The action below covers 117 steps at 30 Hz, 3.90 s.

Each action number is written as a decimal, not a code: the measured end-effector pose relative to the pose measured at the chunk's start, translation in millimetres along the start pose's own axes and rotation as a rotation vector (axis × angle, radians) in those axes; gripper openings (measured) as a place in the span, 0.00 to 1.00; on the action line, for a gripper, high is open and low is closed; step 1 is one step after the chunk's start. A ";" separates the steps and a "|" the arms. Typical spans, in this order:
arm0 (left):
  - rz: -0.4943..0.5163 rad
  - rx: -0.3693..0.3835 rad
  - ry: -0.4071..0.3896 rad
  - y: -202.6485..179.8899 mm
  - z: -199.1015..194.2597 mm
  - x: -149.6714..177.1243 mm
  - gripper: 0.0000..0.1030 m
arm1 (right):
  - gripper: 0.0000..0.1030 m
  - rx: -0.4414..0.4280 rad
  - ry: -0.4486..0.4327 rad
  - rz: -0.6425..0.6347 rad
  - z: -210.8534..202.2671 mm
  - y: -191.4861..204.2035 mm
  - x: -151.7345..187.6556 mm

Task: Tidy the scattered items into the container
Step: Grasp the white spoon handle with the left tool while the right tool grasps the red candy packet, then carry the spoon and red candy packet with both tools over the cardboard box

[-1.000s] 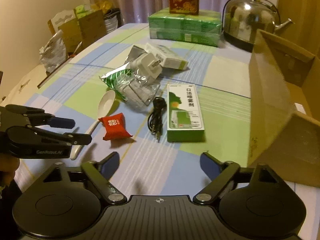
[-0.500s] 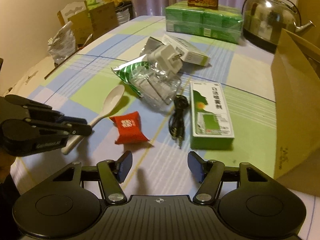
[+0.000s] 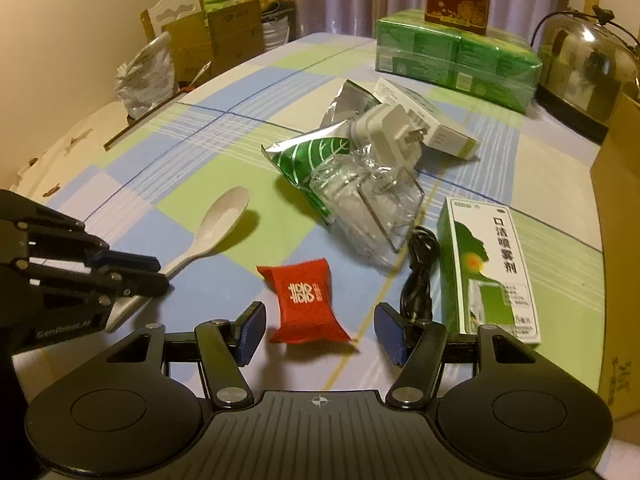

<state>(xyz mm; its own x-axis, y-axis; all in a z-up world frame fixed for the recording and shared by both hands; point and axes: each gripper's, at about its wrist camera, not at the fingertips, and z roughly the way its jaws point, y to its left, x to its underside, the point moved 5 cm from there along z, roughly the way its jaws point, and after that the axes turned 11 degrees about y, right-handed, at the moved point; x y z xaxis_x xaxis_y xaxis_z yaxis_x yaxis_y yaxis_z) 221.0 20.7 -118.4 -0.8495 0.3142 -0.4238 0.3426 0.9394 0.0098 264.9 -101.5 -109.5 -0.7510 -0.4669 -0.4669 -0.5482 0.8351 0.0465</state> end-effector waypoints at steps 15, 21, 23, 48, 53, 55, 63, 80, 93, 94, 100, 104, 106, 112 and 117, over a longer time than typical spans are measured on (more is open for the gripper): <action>-0.021 -0.027 -0.023 -0.5 4.0 -6.7 0.21 | 0.26 0.000 -0.001 -0.008 7.2 2.2 -0.4; -0.042 -0.032 -0.049 -0.1 16.0 -27.1 0.28 | 0.26 0.005 -0.008 0.013 0.1 -2.3 5.4; -0.039 -0.038 -0.059 -1.6 21.0 -34.0 0.32 | 0.26 0.008 -0.009 0.018 -1.4 -4.4 7.0; -0.038 -0.026 -0.116 -16.4 -8.3 -34.6 0.26 | 0.26 0.012 -0.048 0.102 -30.3 -15.3 22.1; -0.032 0.001 -0.142 -28.2 -28.0 -32.1 0.26 | 0.26 0.022 -0.066 0.133 -47.8 -18.6 29.8; -0.021 0.010 -0.151 -35.4 -34.2 -31.8 0.26 | 0.26 0.026 -0.074 0.145 -54.7 -20.3 32.6; 0.012 0.029 -0.162 -57.6 -47.2 -31.4 0.26 | 0.26 0.062 -0.099 0.173 -78.3 -28.4 44.8; 0.074 0.074 -0.181 -97.4 -70.2 -36.7 0.26 | 0.26 0.116 -0.152 0.229 -124.7 -46.1 65.5; 0.193 0.170 -0.249 -158.2 -91.7 -95.1 0.26 | 0.26 0.219 -0.260 0.301 -188.5 -99.2 64.4; 0.202 0.180 -0.258 -164.8 -93.9 -102.2 0.26 | 0.26 0.232 -0.272 0.308 -194.9 -106.4 64.0; 0.246 0.263 -0.298 -210.2 -106.7 -152.3 0.26 | 0.26 0.306 -0.329 0.341 -228.5 -155.5 57.9; 0.267 0.322 -0.312 -243.4 -107.9 -188.2 0.26 | 0.26 0.338 -0.351 0.371 -239.4 -192.0 52.9; 0.269 0.343 -0.319 -257.1 -106.6 -205.1 0.26 | 0.26 0.353 -0.355 0.386 -241.2 -210.9 50.3; 0.225 0.438 -0.299 -286.7 -86.4 -252.4 0.26 | 0.26 0.362 -0.346 0.430 -232.7 -257.4 46.3; 0.177 0.472 -0.259 -300.1 -55.0 -280.1 0.26 | 0.26 0.358 -0.320 0.446 -217.7 -281.6 46.9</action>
<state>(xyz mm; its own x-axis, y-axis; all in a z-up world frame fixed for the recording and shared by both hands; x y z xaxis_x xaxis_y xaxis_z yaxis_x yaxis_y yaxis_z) 334.1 -341.7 47.2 -0.6571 0.3615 -0.6615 0.6635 0.6939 -0.2798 303.9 -421.8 47.8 -0.7011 0.0100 -0.7130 -0.0115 0.9996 0.0254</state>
